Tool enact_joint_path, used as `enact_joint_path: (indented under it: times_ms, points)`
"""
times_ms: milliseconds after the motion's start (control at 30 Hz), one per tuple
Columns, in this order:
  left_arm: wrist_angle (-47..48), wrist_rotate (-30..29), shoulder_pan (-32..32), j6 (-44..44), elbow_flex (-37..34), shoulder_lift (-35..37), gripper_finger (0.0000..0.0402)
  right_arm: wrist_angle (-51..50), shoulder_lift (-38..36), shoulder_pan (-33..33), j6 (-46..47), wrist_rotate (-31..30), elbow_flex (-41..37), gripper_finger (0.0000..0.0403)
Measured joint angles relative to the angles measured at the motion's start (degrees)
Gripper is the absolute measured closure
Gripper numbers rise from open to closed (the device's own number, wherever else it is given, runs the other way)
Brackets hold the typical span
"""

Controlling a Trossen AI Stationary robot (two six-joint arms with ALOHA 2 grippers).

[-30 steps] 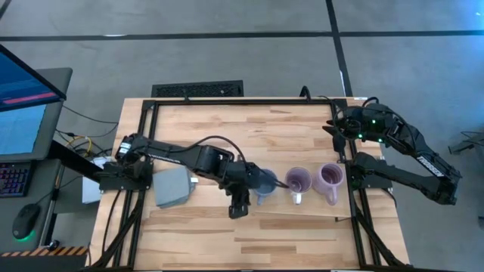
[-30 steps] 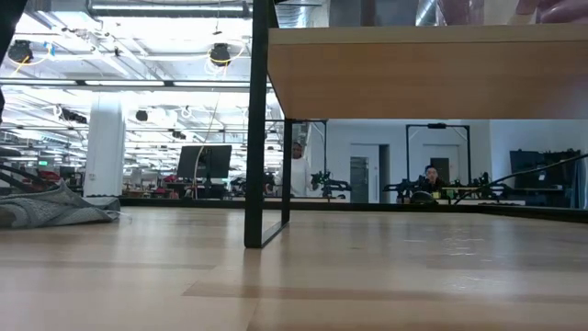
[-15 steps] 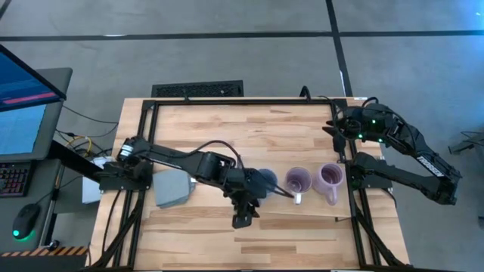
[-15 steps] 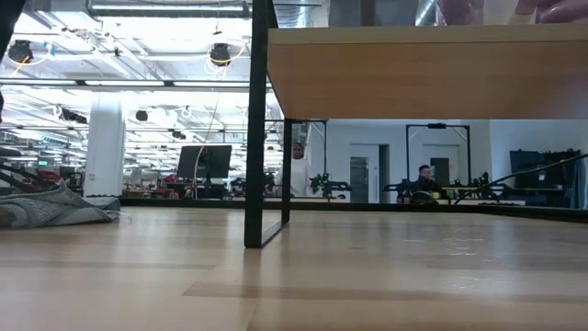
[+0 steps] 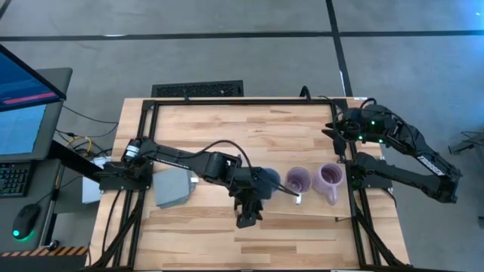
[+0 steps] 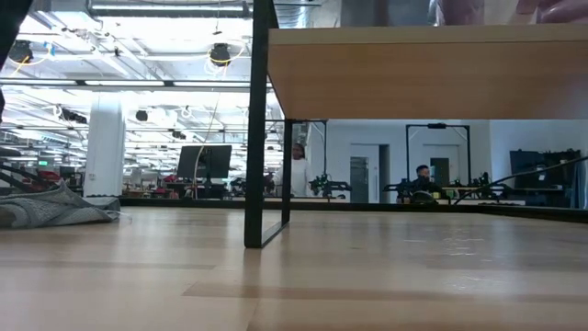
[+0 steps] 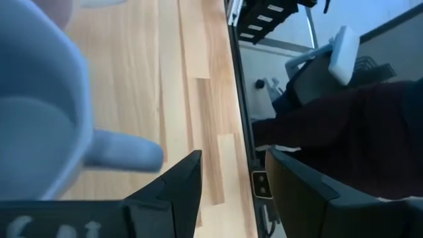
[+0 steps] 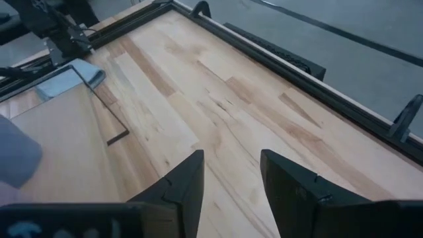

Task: Stack small to large cups/mugs on shelf
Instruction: Put the blue mug on the shelf

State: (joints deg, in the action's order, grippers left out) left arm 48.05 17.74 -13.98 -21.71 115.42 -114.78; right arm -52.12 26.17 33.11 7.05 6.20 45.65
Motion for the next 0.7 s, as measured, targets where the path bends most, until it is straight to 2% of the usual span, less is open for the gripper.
enact_joint_path:
  times_ms: [233,700]
  points:
    - [-0.9,-2.8,0.5,-0.7,0.0,-0.1,0.0244,0.0,0.0,-0.9,-0.1,0.0,0.0,0.0231]
    - [-2.6,-1.9,0.7,-4.5,0.0,0.0,0.0244,-0.2,0.0,-0.9,-1.5,0.0,0.0,0.0231]
